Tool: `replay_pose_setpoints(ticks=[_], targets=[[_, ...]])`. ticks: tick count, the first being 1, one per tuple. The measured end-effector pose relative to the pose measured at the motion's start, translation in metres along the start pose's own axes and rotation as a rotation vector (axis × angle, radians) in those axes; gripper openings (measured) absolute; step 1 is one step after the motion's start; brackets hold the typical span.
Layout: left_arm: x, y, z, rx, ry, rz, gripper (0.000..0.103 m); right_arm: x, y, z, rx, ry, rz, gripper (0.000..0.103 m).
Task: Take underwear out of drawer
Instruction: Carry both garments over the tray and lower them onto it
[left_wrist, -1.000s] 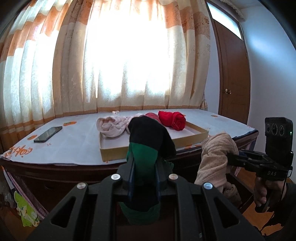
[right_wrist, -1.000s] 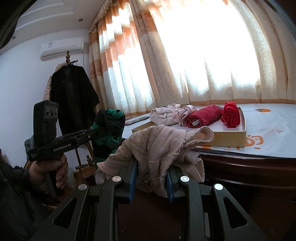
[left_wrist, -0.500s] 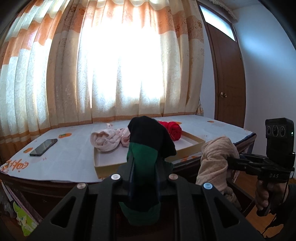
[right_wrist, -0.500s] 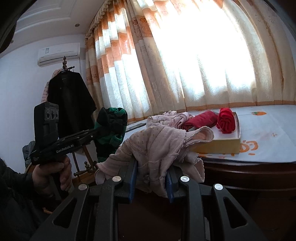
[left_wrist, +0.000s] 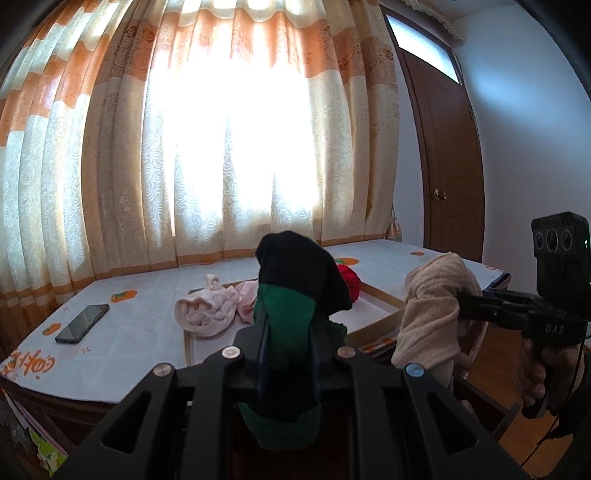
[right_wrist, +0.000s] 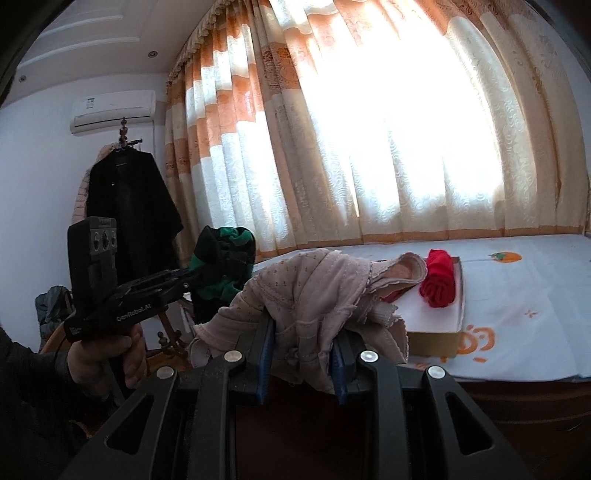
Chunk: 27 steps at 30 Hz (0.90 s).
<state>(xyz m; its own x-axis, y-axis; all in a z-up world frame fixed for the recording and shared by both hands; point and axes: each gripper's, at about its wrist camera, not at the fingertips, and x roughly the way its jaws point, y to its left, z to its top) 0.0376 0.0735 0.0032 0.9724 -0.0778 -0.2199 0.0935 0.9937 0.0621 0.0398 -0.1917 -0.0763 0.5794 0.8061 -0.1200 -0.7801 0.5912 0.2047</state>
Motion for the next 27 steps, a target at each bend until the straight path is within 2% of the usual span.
replay_pose_setpoints(ticks=[9,14,27], targets=[[0.024,0.005,0.030,0.068,-0.013,0.017,0.016,0.007,-0.015,0.025,0.006,0.007,-0.063,0.029],[0.044,0.002,0.049,0.091,-0.010,-0.002,0.016,0.021,-0.023,0.040,0.006,0.040,-0.105,0.029],[0.096,-0.011,0.070,0.120,0.052,-0.041,0.016,0.060,-0.060,0.060,0.076,0.125,-0.227,0.029]])
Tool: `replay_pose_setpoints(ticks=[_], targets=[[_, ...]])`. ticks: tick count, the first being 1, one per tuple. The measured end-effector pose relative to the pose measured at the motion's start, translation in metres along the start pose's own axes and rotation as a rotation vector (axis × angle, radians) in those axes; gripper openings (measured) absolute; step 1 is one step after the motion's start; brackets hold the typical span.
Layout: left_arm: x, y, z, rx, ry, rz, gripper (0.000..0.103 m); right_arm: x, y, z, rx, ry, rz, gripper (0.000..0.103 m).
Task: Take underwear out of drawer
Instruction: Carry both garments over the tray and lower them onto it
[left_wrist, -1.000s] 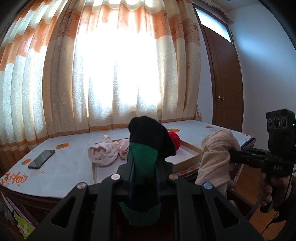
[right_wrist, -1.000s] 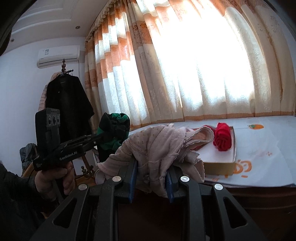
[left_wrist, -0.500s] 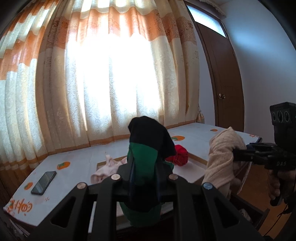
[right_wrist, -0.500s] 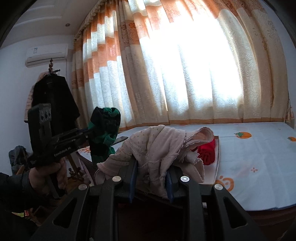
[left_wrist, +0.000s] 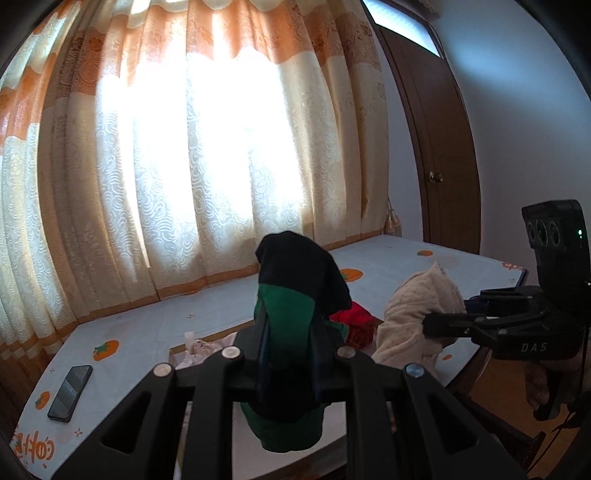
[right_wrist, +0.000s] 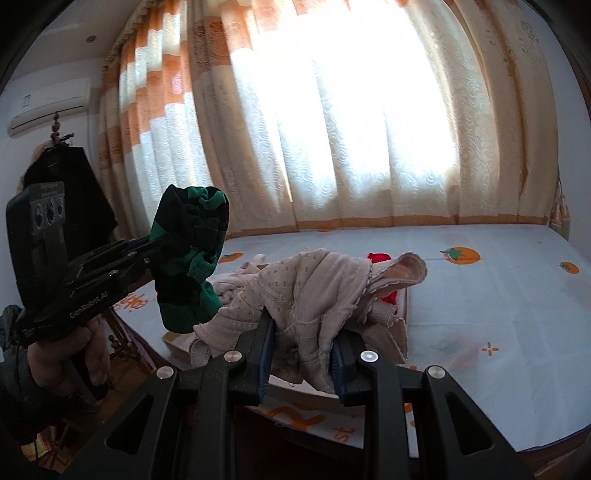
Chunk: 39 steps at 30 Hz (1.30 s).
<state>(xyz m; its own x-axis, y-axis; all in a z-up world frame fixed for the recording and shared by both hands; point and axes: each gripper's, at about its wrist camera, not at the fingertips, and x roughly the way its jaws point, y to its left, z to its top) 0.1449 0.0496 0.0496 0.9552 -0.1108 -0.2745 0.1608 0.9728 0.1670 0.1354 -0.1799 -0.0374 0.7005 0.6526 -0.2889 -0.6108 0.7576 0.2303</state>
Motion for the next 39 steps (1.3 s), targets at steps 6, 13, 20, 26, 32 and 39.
replay_pose_setpoints(ticks=[6,13,20,26,32,39], targets=[[0.024,0.000,-0.003,-0.017,0.081,-0.031,0.016,0.014,-0.010,0.001,0.025,0.031,-0.028,0.029],[0.051,-0.001,-0.013,-0.028,0.201,-0.054,0.016,0.035,-0.015,-0.002,0.034,0.093,-0.041,0.029],[0.070,-0.003,-0.022,-0.020,0.294,-0.071,0.016,0.051,-0.014,-0.006,0.030,0.137,-0.047,0.030],[0.082,-0.010,-0.028,0.021,0.351,-0.084,0.016,0.063,-0.016,-0.010,0.024,0.186,-0.057,0.031],[0.088,-0.020,-0.027,0.061,0.382,-0.099,0.016,0.067,-0.017,-0.013,0.026,0.207,-0.060,0.031],[0.099,-0.034,-0.029,0.116,0.433,-0.124,0.017,0.071,-0.020,-0.017,0.032,0.231,-0.065,0.032]])
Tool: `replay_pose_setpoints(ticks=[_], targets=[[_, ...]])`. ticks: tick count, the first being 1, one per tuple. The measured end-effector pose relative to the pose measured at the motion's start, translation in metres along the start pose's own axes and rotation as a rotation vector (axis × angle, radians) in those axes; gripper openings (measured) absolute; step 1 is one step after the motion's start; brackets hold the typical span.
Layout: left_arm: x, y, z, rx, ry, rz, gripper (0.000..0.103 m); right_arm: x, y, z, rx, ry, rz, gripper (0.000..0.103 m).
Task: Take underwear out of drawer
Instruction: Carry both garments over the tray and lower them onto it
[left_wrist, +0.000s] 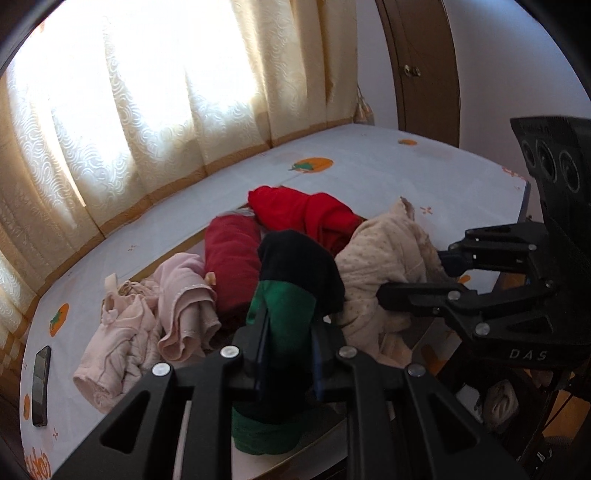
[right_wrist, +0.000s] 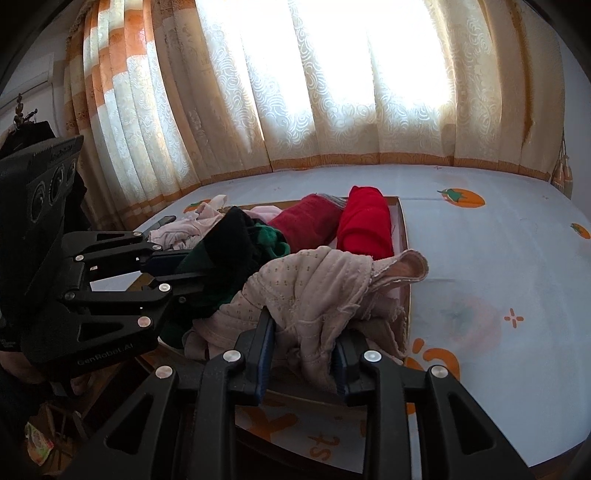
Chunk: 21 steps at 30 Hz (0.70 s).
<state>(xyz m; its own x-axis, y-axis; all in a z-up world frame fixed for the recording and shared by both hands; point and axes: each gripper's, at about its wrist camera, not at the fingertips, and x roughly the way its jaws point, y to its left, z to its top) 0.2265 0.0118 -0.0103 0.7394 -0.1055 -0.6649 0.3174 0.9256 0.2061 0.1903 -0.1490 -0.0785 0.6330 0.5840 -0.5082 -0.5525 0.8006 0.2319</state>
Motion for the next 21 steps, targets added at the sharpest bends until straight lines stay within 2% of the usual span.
replay_pose_setpoints(ticks=[12,16,21], targets=[[0.014,0.003,-0.002,-0.015,0.039,-0.034,0.021,0.006,-0.004,-0.002,0.014,0.042,0.006,0.033],[0.010,-0.001,-0.005,0.025,0.040,-0.013,0.021,0.008,-0.001,-0.003,-0.005,0.060,0.011,0.033],[0.013,0.002,-0.004,0.015,0.047,-0.019,0.022,0.007,-0.002,-0.004,0.004,0.060,0.004,0.033]])
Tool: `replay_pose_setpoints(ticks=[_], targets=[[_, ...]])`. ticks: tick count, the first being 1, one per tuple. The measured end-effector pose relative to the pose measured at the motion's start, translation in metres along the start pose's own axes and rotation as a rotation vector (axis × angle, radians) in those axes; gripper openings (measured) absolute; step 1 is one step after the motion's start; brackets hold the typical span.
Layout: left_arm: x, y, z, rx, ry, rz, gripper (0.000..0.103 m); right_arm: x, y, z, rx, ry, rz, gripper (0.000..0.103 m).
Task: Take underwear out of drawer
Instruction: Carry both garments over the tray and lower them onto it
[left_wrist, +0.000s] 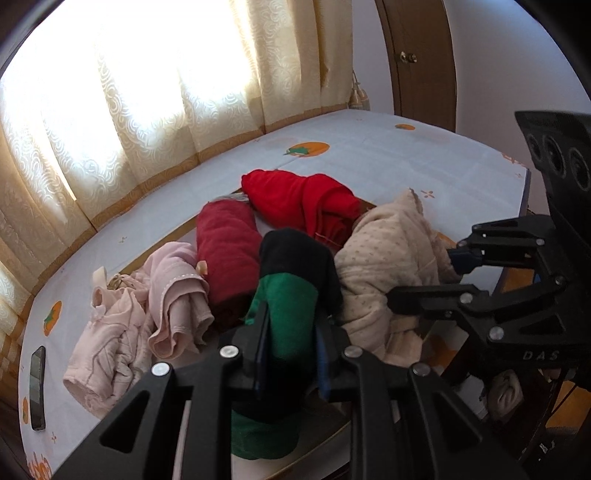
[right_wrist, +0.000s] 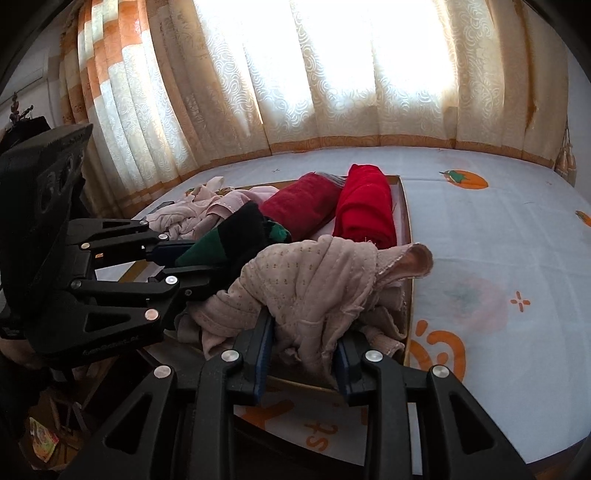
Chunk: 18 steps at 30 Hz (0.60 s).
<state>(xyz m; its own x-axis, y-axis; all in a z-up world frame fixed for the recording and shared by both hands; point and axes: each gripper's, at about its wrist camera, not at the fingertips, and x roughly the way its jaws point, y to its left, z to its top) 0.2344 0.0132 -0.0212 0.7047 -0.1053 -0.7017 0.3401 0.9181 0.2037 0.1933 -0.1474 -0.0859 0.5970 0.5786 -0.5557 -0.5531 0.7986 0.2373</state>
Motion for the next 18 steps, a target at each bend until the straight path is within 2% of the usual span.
replay_pose_setpoints(ticks=[18], targets=[[0.0072,0.0005,-0.0016,-0.029,-0.007,-0.003,0.022,-0.0002,-0.0026,-0.0014,0.001,0.001,-0.002,0.034]])
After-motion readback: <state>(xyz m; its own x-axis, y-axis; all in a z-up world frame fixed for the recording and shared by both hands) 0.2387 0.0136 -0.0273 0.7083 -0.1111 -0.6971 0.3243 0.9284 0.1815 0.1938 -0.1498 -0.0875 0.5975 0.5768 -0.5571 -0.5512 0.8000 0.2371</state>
